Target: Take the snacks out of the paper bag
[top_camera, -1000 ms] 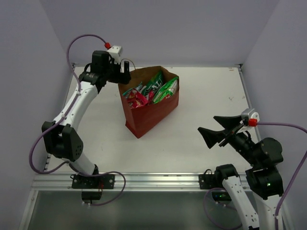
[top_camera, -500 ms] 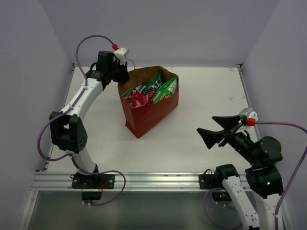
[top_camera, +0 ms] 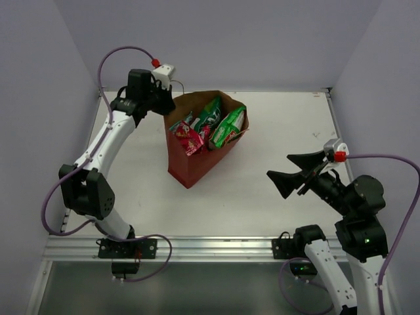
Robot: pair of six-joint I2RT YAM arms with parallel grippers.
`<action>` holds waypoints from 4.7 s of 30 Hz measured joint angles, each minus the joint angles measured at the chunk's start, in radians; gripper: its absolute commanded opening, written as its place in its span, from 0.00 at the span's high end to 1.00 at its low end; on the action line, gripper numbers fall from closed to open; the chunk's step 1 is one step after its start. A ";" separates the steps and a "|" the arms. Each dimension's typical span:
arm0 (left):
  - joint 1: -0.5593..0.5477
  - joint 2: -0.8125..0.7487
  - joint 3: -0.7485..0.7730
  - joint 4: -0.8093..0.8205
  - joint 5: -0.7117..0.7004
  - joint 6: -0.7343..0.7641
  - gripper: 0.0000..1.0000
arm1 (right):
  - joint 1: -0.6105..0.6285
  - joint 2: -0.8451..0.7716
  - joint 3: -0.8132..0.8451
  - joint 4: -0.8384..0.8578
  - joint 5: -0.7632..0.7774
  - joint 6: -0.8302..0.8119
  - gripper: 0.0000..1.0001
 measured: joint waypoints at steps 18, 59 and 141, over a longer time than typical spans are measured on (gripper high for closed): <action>-0.230 -0.323 -0.206 0.053 -0.155 0.189 1.00 | 0.325 0.423 0.210 0.129 0.126 0.048 0.03; -0.235 -0.486 -0.378 0.135 -0.302 0.076 1.00 | 0.692 1.192 0.280 0.520 0.262 0.090 0.71; -0.235 -0.497 -0.407 0.148 -0.460 0.014 1.00 | 0.748 1.145 0.411 0.387 0.368 0.002 0.20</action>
